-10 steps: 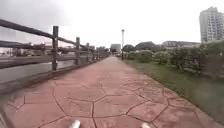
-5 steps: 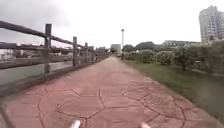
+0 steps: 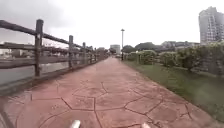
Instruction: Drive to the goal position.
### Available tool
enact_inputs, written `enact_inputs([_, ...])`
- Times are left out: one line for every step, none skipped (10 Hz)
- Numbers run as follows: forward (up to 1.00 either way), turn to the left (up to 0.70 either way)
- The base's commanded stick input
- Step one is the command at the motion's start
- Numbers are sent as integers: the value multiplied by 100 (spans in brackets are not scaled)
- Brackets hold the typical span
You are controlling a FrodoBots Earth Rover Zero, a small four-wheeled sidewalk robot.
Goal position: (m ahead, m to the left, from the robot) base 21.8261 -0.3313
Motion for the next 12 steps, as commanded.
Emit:
enact_inputs([70,0])
enact_inputs([70,0])
enact_inputs([70,0])
enact_inputs([70,0])
enact_inputs([70,0])
enact_inputs([70,0])
enact_inputs([70,0])
enact_inputs([70,0])
enact_inputs([70,0])
enact_inputs([70,0])
enact_inputs([70,0])
enact_inputs([70,0])
